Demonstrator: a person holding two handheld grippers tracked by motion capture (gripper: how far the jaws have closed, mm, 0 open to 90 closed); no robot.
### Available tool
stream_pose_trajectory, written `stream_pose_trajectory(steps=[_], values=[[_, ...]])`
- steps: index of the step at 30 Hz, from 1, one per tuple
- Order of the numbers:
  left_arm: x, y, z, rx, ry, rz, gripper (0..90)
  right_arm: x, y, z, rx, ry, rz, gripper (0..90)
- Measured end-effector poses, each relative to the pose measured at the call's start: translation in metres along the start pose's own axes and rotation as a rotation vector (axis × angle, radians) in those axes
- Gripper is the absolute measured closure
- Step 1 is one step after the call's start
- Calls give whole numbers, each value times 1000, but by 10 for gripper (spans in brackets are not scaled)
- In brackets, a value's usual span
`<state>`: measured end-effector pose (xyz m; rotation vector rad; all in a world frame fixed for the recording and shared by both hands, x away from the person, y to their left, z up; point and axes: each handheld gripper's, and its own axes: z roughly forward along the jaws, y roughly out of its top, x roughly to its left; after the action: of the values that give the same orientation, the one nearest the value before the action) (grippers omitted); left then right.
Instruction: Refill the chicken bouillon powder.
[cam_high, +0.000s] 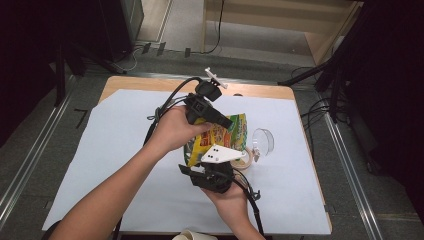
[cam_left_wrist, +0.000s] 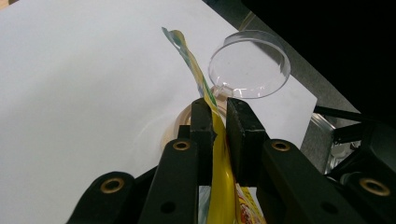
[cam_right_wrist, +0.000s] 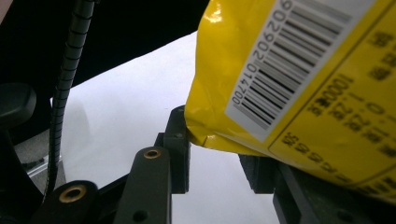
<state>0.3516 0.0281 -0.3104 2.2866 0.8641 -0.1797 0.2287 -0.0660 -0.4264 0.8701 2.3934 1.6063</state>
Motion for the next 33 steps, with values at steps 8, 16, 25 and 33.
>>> stream_pose_trajectory(steps=[8,16,25,33], values=[[0,-1,0,6,-2,-2,822,0,0,0,2,-1,-8,681],[0,0,2,12,-1,3,823,-1,-2,1,8,3,8,683],[0,1,2,12,-2,-1,823,1,0,0,1,1,3,681],[2,1,0,12,-9,-7,823,3,1,-1,-2,-3,-9,679]])
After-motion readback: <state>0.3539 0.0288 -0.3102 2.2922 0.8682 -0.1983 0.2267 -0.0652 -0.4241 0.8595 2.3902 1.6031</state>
